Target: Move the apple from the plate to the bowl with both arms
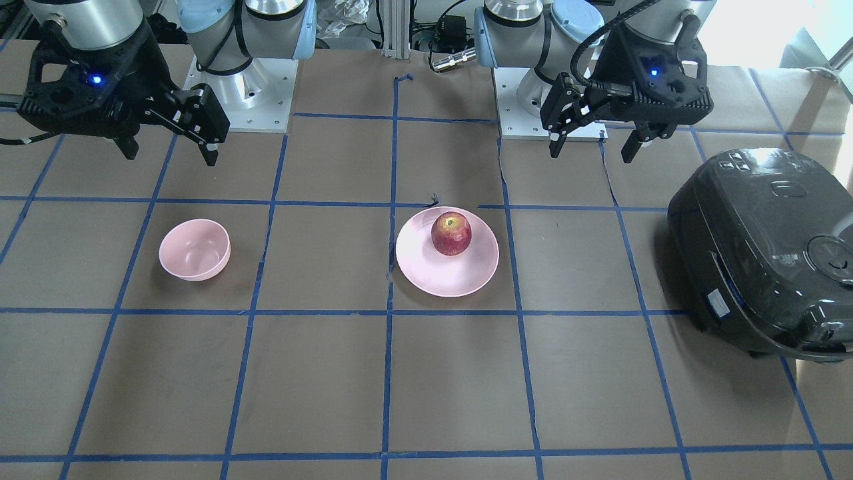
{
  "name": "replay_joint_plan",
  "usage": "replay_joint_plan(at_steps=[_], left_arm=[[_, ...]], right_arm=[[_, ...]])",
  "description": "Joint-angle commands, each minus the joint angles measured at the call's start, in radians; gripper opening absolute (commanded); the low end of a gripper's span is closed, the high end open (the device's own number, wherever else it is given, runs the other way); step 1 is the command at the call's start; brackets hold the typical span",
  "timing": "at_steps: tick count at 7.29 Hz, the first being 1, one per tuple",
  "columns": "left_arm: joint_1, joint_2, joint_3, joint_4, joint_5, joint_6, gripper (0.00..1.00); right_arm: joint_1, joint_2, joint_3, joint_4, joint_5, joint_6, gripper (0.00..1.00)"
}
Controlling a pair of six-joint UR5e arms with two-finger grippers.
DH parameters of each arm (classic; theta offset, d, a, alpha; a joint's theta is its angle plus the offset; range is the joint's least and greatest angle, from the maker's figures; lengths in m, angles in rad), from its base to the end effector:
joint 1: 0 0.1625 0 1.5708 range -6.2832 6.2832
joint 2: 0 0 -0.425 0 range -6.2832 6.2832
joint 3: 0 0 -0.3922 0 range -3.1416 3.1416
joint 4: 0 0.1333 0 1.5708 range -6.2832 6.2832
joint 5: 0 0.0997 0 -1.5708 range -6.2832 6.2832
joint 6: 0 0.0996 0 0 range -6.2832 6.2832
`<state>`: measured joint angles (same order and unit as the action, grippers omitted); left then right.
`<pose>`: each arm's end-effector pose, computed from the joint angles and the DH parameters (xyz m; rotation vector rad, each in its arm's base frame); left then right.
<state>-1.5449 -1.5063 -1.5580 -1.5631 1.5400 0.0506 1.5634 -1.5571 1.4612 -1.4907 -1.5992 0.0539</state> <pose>-0.1241 -0.4748 0.5262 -0.0405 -3.1110 0.1340 0.1268 -0.4984 0.5270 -0.0958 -3.1120 0.0256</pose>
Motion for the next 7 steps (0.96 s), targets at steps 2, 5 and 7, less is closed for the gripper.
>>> replay_joint_plan(at_steps=[2,5,7], left_arm=[[0.0,0.0,-0.001,0.0,0.0,0.0,1.0],[0.0,0.0,-0.001,0.0,0.0,0.0,1.0],[0.002,0.0,0.001,0.0,0.0,0.0,1.0]], right_arm=[[-0.003,0.003,0.008,0.029,-0.031,-0.029,1.0],[-0.084,0.032,0.033,0.036,-0.019,-0.193,1.0],[-0.234,0.077,0.088,0.035,-0.016,-0.34,1.0]])
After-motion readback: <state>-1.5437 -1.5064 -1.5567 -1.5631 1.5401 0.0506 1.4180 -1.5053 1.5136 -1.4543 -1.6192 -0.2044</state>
